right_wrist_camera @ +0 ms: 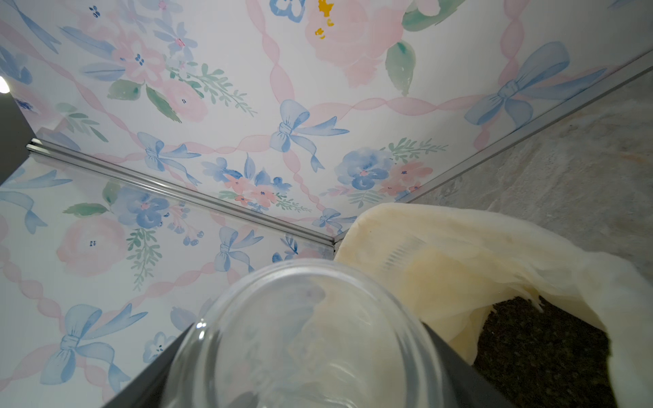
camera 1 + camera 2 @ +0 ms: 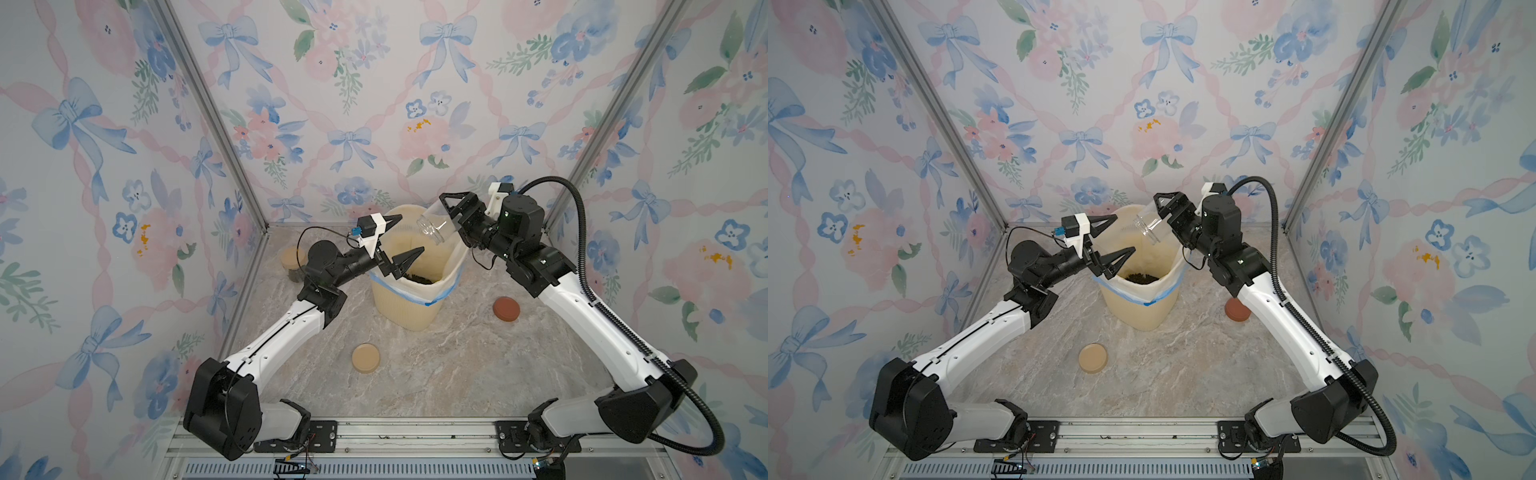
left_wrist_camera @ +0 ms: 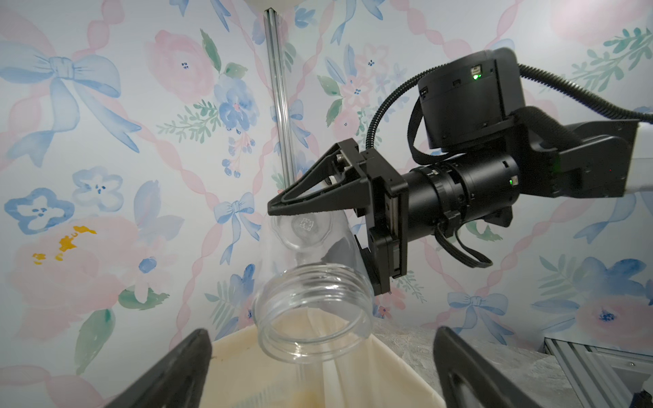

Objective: Empty moldy tea leaves from jars
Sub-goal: Place the jar at the center of the board.

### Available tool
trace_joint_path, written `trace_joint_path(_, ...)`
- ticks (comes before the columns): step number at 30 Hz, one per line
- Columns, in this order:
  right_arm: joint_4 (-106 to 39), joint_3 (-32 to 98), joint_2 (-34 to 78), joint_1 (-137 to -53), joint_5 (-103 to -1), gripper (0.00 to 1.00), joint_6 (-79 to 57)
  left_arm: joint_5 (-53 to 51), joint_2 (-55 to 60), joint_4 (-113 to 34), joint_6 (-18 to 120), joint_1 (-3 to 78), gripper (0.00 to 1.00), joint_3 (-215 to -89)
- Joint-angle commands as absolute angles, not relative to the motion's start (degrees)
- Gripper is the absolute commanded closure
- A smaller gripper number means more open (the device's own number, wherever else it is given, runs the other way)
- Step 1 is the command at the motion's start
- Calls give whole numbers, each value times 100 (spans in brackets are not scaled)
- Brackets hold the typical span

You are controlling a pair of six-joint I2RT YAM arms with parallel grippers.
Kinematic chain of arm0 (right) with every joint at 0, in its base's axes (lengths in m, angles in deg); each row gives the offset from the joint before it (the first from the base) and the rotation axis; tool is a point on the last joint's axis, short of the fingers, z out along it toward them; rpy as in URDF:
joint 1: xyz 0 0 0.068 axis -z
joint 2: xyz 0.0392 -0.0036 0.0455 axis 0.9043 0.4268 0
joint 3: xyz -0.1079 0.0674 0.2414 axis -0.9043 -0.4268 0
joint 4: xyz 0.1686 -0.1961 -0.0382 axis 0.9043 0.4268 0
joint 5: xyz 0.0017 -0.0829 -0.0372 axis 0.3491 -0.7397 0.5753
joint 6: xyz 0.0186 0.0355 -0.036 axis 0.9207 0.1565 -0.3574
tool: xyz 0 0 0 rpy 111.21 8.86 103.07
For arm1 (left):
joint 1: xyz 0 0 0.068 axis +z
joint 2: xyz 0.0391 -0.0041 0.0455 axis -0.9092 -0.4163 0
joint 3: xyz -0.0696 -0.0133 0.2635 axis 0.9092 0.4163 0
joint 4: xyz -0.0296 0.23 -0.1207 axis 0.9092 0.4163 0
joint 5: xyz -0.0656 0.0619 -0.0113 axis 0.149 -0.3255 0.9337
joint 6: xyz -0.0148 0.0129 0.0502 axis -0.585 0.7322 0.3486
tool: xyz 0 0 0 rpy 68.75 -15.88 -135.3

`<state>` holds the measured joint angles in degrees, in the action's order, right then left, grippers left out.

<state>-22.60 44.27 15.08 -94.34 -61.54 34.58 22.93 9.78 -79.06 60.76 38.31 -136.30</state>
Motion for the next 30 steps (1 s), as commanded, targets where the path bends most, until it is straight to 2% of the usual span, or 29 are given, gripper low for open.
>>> trace_joint_path(1, -2879, 4425, 1248, -9392, -6201, 27, 3809, 2307, 852, -8013, 6375, 3765, 2, -13816)
trace_joint_path(19, -3181, 3811, 836, -9455, -6548, 28, 4156, 1494, 170, -7010, 7028, 3115, 2, -14829)
trace_joint_path(30, -3414, 3584, 773, -9526, -6602, 28, 4360, 359, -146, -6586, 7016, 2720, 2, -15226)
